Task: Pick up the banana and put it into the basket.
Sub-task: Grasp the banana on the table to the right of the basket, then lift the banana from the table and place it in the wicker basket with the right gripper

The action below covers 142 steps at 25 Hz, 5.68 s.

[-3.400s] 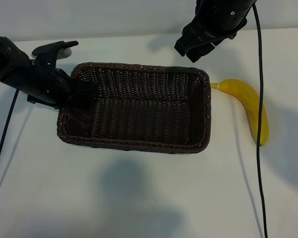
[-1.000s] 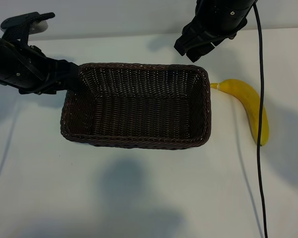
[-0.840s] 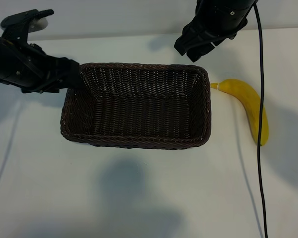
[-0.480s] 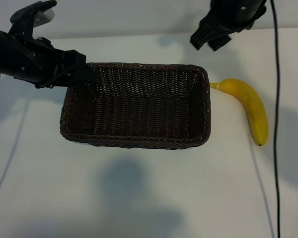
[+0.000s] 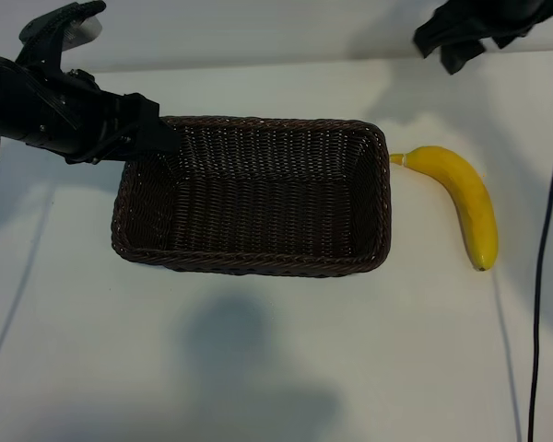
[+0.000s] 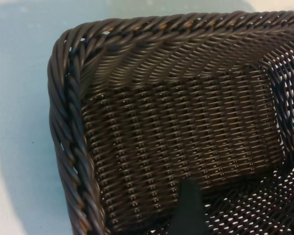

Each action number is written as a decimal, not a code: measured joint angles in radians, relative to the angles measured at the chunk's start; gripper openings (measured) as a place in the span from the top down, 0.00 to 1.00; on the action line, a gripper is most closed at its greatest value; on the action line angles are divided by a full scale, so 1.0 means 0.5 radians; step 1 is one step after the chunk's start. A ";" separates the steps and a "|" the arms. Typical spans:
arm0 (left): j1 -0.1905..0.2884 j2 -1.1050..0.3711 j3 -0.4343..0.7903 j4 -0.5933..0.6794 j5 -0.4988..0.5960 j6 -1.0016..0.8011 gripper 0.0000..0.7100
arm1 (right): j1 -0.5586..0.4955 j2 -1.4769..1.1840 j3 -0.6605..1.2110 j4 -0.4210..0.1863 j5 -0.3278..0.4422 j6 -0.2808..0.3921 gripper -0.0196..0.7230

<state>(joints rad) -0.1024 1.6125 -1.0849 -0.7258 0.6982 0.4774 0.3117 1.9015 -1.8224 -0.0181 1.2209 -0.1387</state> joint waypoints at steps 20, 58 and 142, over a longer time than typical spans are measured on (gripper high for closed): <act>0.000 0.000 0.000 0.000 0.000 0.022 0.16 | -0.097 0.002 0.799 0.156 -0.538 -0.180 0.20; 0.000 0.000 0.000 0.000 0.004 0.030 0.16 | -0.097 0.443 0.882 0.036 -0.841 -0.075 0.42; 0.000 0.000 0.000 0.000 0.025 0.032 0.16 | 0.418 -0.154 0.524 0.284 -0.414 -0.310 0.42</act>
<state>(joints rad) -0.1024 1.6125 -1.0849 -0.7258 0.7105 0.4932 0.5207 1.8246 -1.5603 0.1238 1.0138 -0.2937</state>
